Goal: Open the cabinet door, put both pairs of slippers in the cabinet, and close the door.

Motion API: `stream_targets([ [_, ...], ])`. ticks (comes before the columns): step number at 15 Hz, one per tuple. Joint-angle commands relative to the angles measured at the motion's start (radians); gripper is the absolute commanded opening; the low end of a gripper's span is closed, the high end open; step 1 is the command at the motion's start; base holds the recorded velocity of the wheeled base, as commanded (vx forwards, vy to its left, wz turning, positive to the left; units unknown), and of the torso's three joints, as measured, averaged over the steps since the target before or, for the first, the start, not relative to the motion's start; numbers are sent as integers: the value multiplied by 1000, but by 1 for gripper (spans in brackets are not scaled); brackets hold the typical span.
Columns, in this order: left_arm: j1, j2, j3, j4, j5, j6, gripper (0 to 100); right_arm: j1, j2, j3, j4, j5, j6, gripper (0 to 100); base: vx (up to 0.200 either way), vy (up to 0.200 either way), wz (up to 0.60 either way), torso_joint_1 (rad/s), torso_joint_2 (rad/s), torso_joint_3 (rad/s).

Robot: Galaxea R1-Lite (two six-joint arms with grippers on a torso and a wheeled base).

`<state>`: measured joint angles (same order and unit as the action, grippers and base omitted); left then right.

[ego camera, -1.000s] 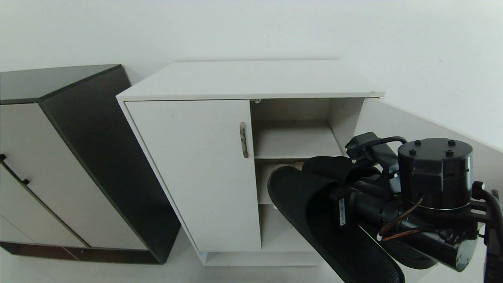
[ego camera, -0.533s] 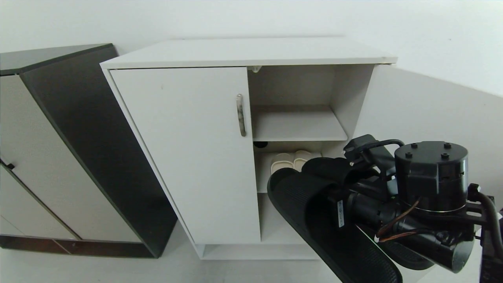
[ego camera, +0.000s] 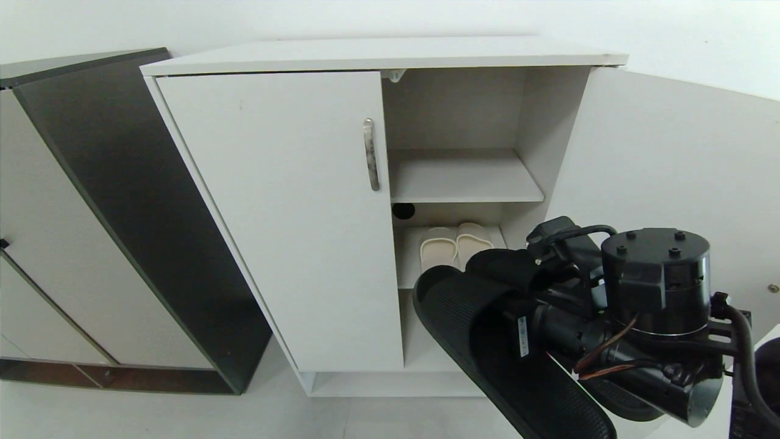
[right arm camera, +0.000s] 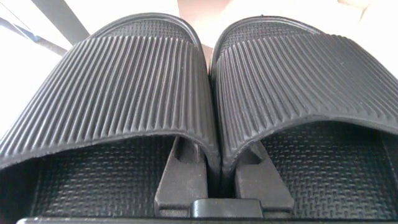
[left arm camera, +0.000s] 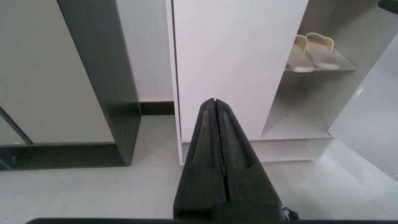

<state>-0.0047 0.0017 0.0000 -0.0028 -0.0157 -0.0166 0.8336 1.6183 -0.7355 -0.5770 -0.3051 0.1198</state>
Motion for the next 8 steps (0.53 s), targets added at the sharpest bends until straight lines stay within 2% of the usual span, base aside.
stream_targets([
  [1,0,0,0,0,0,0,0,-1,31,1,-4,-2,0,0,0,0,0,0,0,0],
  [2,0,0,0,0,0,0,0,1,54,-4,-23,-15,-3,0,0,0,0,0,0,0],
  [3,0,0,0,0,0,1,0,24,103,-27,-57,-95,-11,0,0,0,0,0,0,0],
  [5,0,0,0,0,0,3,0,47,244,-171,-58,-370,23,0,0,0,0,0,0,0],
  [7,0,0,0,0,-1,4,0,56,296,-285,-15,-410,61,0,0,0,0,0,0,0],
  [8,0,0,0,0,-1,6,0,53,301,-369,94,-443,64,0,0,0,0,0,0,0],
])
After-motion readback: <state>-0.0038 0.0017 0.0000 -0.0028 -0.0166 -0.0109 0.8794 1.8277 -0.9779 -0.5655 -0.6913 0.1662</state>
